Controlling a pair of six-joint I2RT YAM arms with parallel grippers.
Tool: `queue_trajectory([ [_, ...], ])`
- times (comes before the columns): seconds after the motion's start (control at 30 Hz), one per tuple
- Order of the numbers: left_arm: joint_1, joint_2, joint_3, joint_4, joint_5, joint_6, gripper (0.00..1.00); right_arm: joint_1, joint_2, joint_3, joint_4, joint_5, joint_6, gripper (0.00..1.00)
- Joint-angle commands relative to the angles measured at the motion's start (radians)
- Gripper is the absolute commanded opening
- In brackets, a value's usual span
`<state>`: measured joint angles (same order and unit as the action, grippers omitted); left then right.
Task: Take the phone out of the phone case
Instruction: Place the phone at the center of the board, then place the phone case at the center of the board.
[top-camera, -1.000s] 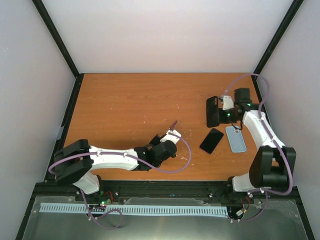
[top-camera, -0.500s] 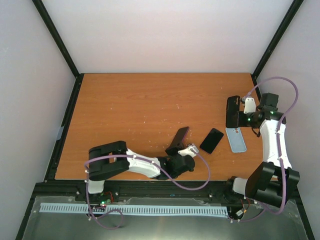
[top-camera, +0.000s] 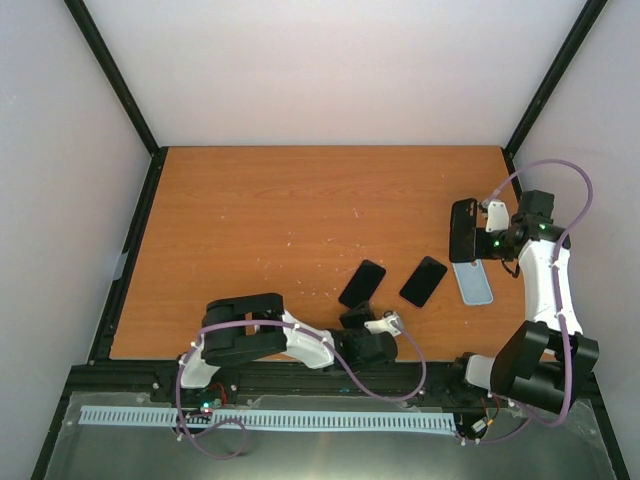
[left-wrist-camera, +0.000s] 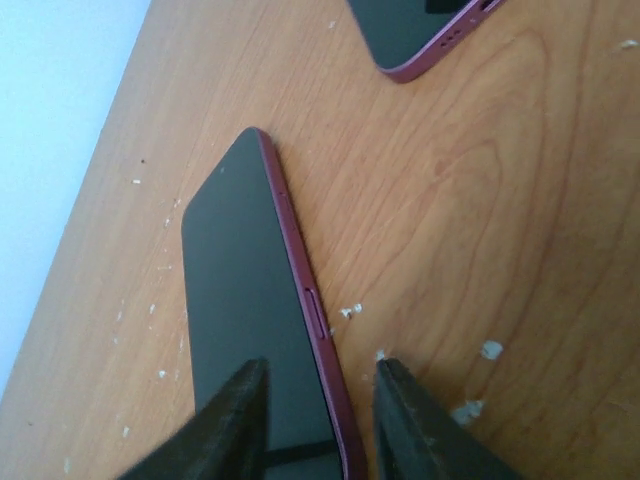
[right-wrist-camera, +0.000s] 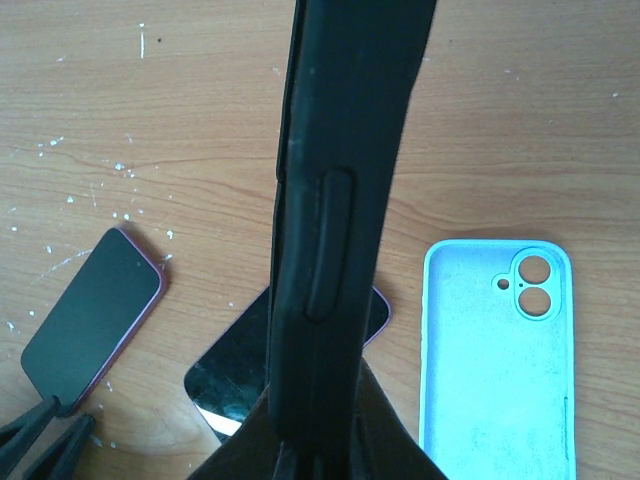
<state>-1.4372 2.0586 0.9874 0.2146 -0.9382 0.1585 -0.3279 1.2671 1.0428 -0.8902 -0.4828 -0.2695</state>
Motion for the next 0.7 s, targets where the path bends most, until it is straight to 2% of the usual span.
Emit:
queue_trajectory([
  [0.0, -0.007, -0.047, 0.028, -0.044, 0.056, -0.078, 0.37, -0.010, 0.011, -0.009, -0.010, 0.007, -0.028, 0.03],
  [0.07, -0.008, -0.093, 0.008, -0.047, 0.134, -0.107, 0.50, -0.012, 0.019, -0.002, -0.022, 0.009, -0.057, 0.03],
  [0.13, -0.007, -0.151, -0.015, -0.052, 0.219, -0.150, 0.59, -0.019, 0.028, 0.008, -0.039, 0.004, -0.090, 0.03],
  [0.23, -0.008, -0.239, -0.054, -0.056, 0.329, -0.206, 0.67, -0.043, 0.044, 0.028, -0.073, 0.011, -0.145, 0.03],
  [0.37, -0.004, -0.347, -0.105, -0.053, 0.406, -0.278, 0.78, -0.118, 0.075, 0.064, -0.129, -0.006, -0.271, 0.03],
  [0.57, 0.022, -0.442, -0.147, -0.060, 0.471, -0.365, 0.84, -0.271, 0.182, 0.166, -0.208, 0.036, -0.434, 0.03],
  [0.67, 0.073, -0.492, -0.176, -0.055, 0.516, -0.424, 0.85, -0.349, 0.256, 0.235, -0.255, 0.052, -0.500, 0.03],
])
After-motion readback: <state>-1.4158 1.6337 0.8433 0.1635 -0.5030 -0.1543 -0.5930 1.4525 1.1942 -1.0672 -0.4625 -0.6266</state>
